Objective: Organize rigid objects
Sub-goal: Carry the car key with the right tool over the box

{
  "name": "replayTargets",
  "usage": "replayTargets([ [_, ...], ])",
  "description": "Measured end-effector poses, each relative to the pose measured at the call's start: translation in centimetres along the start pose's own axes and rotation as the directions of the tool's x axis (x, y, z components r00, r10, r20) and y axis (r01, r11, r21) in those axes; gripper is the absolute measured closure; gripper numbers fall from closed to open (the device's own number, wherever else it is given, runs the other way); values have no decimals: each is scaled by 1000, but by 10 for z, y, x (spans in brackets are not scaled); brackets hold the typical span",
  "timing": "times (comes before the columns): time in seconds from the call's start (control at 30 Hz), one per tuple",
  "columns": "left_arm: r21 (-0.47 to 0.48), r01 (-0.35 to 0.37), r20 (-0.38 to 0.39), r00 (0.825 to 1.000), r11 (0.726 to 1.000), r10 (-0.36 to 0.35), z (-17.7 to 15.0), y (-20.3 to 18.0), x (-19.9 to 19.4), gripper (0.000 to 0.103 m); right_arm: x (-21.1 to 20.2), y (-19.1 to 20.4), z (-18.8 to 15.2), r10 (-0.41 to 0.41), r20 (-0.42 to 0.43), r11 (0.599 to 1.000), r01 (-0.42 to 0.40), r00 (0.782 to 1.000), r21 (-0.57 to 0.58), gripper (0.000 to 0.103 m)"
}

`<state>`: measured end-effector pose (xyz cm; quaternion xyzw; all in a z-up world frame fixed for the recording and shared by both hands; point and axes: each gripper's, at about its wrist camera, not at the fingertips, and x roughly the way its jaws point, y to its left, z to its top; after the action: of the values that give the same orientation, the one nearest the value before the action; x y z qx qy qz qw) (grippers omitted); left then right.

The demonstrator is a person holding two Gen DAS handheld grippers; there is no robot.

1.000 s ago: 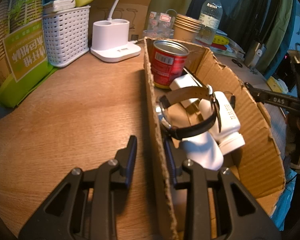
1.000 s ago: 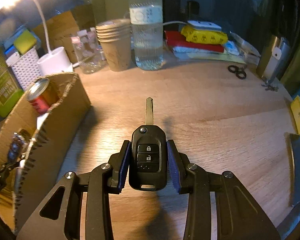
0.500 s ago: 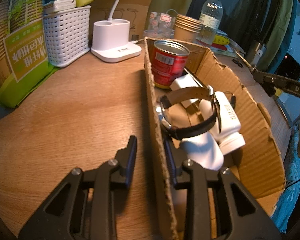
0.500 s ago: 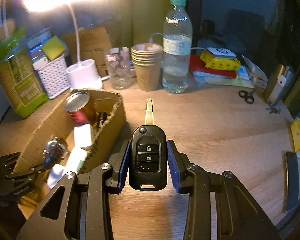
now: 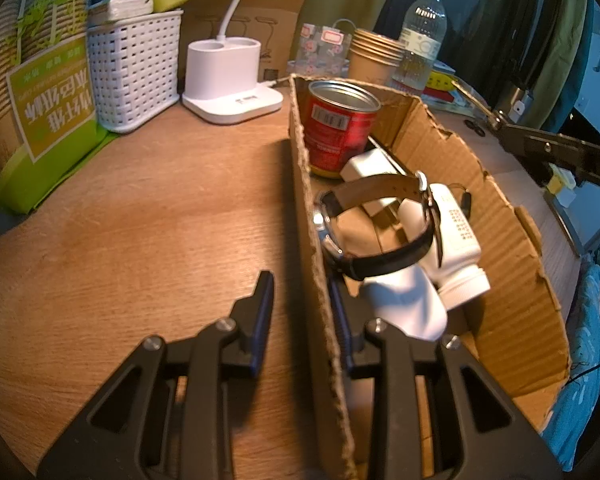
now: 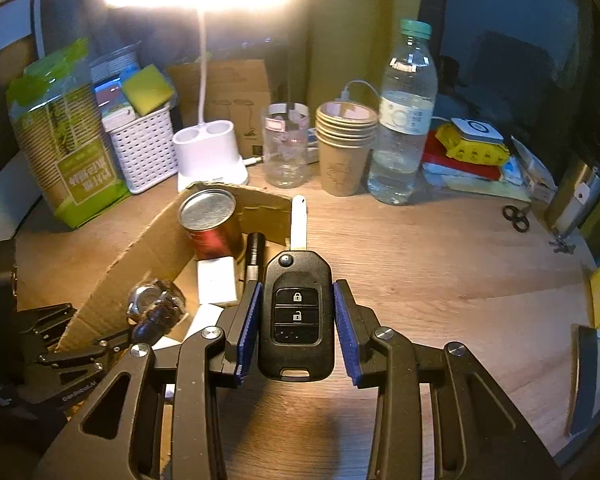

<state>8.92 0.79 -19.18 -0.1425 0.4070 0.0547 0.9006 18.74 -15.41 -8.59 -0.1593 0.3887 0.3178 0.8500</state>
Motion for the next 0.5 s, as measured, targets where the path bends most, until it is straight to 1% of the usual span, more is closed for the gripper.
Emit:
replayTargets([
  [0.5,0,23,4,1000,1000,-23,-1,2,-2,75,25,36,5,40,-53,998,-42,998,-46,65],
])
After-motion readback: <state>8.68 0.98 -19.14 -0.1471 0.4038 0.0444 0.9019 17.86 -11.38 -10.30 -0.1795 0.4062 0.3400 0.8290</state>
